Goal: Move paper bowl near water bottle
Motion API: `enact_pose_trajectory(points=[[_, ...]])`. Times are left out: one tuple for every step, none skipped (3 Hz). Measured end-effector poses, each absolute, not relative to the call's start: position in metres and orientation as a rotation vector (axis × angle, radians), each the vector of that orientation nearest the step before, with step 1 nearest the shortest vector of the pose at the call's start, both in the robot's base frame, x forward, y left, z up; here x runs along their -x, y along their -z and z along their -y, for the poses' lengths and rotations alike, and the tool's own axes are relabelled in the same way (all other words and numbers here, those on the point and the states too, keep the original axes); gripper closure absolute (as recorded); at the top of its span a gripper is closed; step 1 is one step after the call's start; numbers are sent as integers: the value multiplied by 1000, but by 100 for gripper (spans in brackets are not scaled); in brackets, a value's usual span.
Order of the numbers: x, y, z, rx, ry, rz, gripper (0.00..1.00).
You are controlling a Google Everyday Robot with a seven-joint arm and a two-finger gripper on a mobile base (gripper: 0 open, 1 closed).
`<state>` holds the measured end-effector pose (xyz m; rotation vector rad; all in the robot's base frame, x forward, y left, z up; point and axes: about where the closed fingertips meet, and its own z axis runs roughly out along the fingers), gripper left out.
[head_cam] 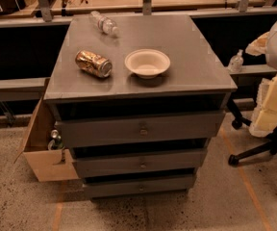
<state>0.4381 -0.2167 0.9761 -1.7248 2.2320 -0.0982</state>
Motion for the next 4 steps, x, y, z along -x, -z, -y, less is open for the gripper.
enact_pose_trajectory(points=[[-442, -975, 216, 1727, 112, -2214, 0], [-468, -960, 215, 1763, 169, -2135, 0], [-501, -943, 207, 1804, 160, -1970, 0], [-532, -937, 195, 1823, 128, -1827, 0]])
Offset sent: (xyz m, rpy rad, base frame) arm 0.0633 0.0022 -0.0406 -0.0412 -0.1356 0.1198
